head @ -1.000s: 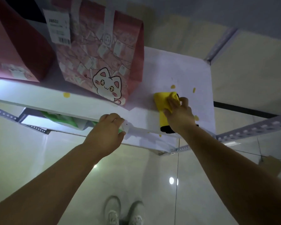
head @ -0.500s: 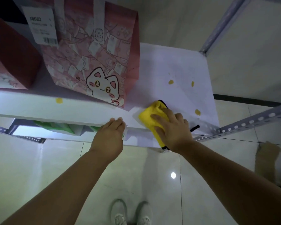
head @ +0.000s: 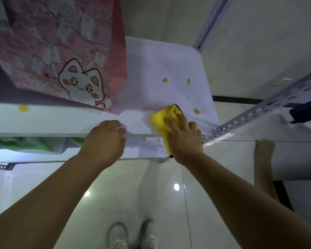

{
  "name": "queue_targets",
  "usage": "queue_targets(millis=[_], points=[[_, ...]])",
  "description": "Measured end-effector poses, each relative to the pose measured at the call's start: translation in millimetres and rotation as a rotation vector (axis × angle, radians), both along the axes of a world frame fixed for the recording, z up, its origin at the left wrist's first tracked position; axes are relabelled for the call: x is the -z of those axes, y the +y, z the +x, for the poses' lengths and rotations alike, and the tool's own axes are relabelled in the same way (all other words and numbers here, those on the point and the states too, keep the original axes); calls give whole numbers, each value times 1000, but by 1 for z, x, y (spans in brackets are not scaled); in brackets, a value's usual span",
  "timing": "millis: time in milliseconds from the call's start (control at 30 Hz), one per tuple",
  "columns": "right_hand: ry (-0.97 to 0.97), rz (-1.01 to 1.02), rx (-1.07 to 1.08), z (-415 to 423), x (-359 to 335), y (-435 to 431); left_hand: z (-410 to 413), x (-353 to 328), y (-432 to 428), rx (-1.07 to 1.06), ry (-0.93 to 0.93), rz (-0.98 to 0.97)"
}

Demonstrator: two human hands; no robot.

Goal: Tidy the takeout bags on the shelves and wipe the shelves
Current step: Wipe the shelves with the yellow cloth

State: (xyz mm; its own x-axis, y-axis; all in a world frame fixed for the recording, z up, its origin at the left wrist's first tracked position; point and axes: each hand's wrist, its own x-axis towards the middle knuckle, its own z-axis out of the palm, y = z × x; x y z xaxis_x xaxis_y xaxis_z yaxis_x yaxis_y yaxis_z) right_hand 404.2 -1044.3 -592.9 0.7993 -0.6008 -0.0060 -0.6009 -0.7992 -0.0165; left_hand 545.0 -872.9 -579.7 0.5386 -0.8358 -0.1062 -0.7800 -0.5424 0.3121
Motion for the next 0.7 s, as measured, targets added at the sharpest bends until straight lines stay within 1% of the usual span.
queue_targets(millis=[67,133,200,267,333,367,400,500,567,600,633,667,700], points=[[34,-10,122,-10,-4,-22,-2,4,-15,55,39,-41],[81,31,305,-12,-5,-49,-2,9,-27,73,69,-27],[115,81,487,-3,-5,-68,0,15,-32,73,61,-7],[99,114,629,17,-2,-75,-1,19,-32,83,11,-62],[95,131,680,37,-1,-72,-3,16,-31,93,-29,-169],[91,118,627,42,0,-68,-3,15,-31,94,-50,-214],[72,90,518,45,0,-61,-3,14,-32,103,-73,-240],[-21,-3,72,33,1,-33,-2,12,-31,143,-102,-277],[-47,-11,-126,20,2,-25,-1,15,-29,153,-72,-259],[-33,-12,-164,16,2,-29,0,16,-28,151,-61,-242],[-10,-10,-150,15,1,-37,1,18,-27,150,-67,-240],[17,5,-78,18,1,-49,2,19,-27,149,-81,-247],[47,43,45,23,1,-61,3,20,-28,153,-92,-255]])
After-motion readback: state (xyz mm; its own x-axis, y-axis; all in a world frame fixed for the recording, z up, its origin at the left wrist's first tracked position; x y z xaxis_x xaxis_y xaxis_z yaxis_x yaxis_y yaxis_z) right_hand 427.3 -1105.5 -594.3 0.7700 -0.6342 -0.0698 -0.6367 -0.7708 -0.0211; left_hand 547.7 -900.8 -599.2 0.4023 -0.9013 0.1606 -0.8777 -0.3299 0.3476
